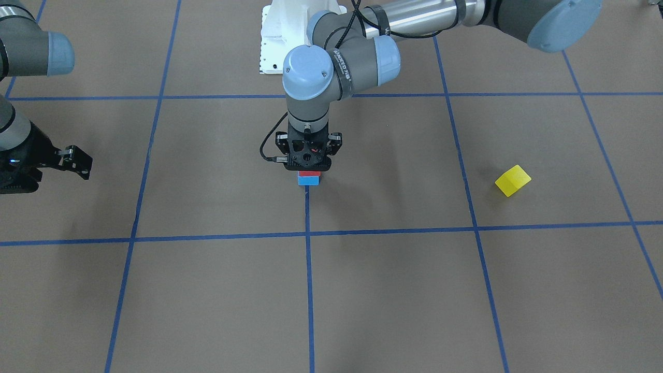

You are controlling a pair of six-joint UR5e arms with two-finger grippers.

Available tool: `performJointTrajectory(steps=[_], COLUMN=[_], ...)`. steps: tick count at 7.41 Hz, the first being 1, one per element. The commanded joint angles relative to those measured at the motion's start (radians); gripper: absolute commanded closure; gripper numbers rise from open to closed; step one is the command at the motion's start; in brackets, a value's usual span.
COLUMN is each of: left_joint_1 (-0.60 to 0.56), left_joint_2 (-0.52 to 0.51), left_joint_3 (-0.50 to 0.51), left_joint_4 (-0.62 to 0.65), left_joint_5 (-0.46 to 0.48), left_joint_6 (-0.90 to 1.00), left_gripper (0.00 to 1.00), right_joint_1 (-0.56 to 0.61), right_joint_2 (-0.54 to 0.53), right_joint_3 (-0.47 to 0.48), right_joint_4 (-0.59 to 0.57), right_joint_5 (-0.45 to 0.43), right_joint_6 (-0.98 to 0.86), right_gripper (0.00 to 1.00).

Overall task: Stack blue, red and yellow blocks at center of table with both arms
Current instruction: 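Lower the red cube onto the blue cube with the left gripper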

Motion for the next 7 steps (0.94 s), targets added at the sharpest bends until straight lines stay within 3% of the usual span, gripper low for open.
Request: performJointTrajectory(steps=[1, 7], left_joint_1=[0.0, 0.005], left_joint_2=[0.002, 0.003], left_joint_3=[-0.002, 0.001], left_joint_4=[-0.002, -0.016], left_joint_5=[0.0, 0.003], left_joint_6=[0.003, 0.007], left_gripper=[0.86, 0.81], right_joint_1=[0.0, 0.0], right_joint_2=[0.0, 0.0], right_joint_3=[0.002, 0.0], right_joint_4=[0.0, 0.0], right_joint_5=[0.011, 0.009], right_joint_6=[0.0, 0.0], right_gripper=[0.0, 0.0])
